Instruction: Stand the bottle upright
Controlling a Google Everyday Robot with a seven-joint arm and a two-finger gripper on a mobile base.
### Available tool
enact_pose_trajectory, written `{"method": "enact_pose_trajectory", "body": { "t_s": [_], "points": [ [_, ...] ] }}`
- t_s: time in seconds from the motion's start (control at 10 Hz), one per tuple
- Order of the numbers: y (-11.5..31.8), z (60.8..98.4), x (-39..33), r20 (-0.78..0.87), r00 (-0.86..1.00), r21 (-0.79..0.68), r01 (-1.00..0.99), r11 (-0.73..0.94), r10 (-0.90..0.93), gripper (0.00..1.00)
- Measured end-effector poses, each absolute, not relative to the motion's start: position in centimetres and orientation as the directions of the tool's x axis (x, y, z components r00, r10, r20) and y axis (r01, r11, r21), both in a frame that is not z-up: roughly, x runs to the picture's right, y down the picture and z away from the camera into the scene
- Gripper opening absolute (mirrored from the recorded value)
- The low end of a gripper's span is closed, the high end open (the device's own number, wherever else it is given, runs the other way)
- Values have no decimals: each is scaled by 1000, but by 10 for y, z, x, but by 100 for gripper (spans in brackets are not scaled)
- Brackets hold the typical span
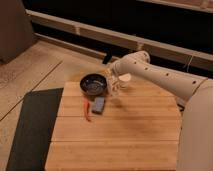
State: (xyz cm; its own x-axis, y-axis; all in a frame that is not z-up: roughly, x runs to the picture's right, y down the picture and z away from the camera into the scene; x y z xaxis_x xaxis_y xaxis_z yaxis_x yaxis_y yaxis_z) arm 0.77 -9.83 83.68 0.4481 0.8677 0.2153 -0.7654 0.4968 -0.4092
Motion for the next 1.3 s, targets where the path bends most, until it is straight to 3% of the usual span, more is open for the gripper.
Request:
{"method": "enact_pose_trajectory", "body": {
  "t_s": [0.5,1.3],
  "points": [
    [-80,837,-17,339,409,-475,-703,529,847,0],
    [-87,834,13,356,525,-404,-660,633,773,0]
  ]
}}
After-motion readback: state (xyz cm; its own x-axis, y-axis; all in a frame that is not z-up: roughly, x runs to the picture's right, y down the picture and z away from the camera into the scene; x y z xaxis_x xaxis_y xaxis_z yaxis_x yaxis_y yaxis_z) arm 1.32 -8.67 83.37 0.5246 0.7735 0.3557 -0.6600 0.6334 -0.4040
